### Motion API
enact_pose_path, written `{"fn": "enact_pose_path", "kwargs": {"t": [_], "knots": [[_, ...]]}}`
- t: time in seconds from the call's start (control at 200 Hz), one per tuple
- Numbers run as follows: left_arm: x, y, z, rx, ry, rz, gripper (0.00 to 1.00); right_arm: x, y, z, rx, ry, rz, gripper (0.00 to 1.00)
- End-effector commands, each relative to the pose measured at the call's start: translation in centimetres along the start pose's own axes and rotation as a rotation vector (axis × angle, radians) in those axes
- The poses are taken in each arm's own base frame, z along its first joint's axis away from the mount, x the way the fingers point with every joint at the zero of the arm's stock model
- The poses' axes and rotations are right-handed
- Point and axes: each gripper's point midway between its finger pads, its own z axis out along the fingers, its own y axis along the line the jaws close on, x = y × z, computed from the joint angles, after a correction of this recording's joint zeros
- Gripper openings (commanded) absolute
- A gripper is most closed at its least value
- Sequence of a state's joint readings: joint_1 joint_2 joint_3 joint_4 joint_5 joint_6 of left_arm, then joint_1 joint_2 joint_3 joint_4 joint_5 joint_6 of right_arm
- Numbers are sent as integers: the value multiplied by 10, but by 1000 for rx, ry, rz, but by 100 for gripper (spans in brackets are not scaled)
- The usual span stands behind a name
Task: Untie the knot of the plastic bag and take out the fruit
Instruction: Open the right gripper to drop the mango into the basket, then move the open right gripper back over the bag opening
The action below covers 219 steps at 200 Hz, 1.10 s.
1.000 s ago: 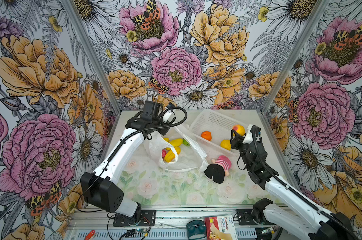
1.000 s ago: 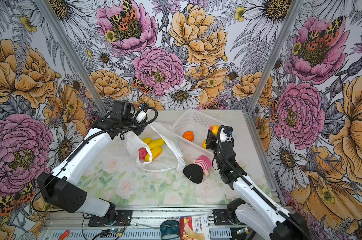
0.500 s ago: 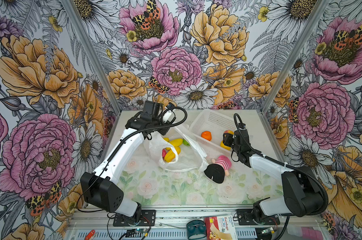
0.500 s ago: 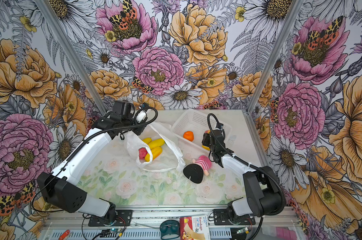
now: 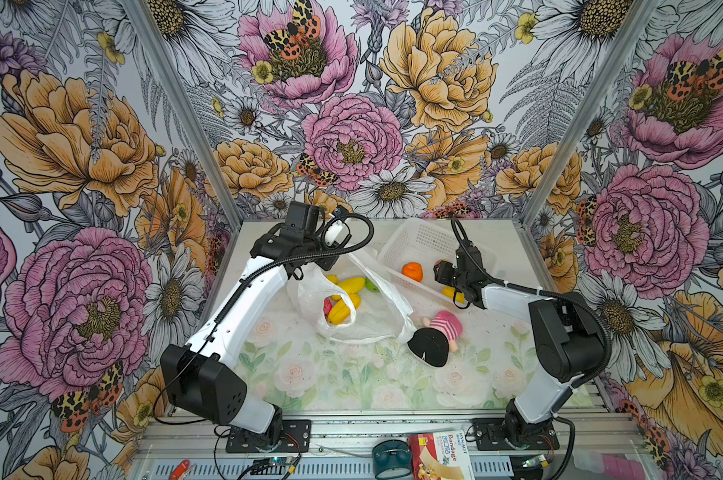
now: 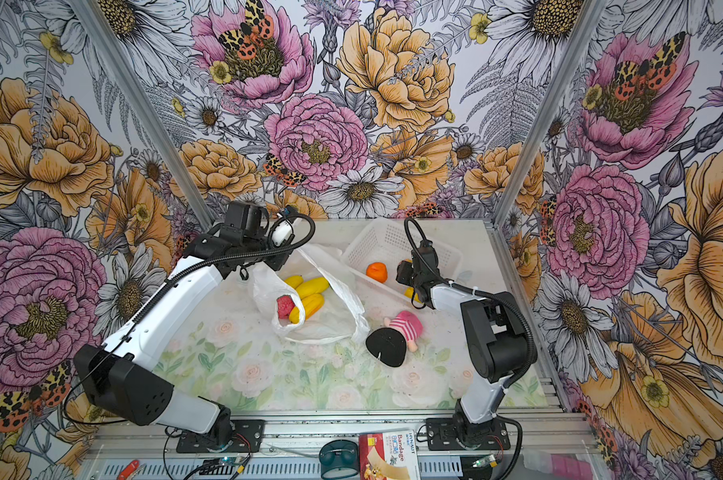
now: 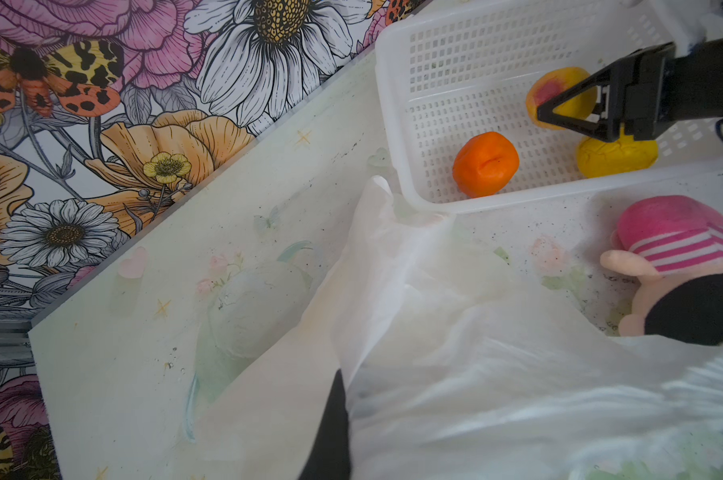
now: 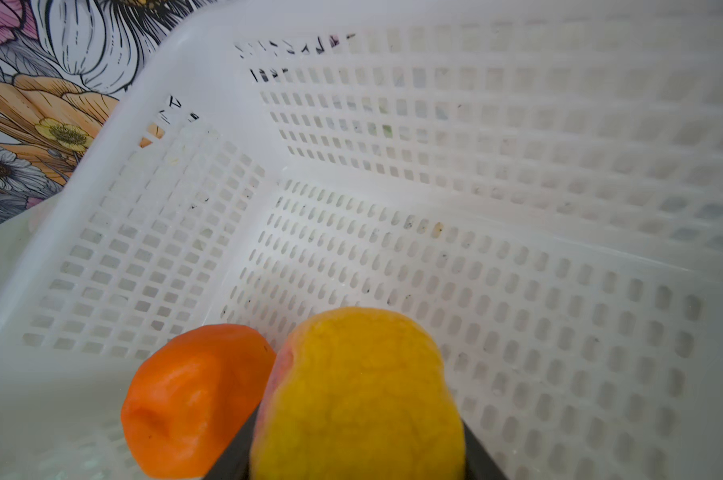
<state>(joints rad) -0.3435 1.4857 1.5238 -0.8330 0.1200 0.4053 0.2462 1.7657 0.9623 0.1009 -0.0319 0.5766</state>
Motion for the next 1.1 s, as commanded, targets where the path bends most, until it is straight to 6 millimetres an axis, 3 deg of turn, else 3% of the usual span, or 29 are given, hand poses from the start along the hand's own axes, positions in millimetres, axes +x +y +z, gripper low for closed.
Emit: {"fn": "enact_pose_path", "kwargs": {"t": [0.0,0.21,0.4,0.761,0.931,1.091], "knots": [[-17,7,-13,-27,-56,-8,0,13,1,9,-12,69,-10,52],[-15,8,-11,-34,-48,-7,0,5,3,-4,-24,5,-16,83],[-15,8,-11,-32,-49,-8,0,-13,10,-45,-64,-112,-15,90],[-16,7,-12,-27,-54,-9,0,-40,40,-170,-239,-433,-18,85],[-15,7,-11,-28,-50,-9,0,-36,82,-213,-368,-517,-117,78],[-15,7,-10,-30,-47,-7,0,-19,130,-251,-543,-571,-263,63]]}}
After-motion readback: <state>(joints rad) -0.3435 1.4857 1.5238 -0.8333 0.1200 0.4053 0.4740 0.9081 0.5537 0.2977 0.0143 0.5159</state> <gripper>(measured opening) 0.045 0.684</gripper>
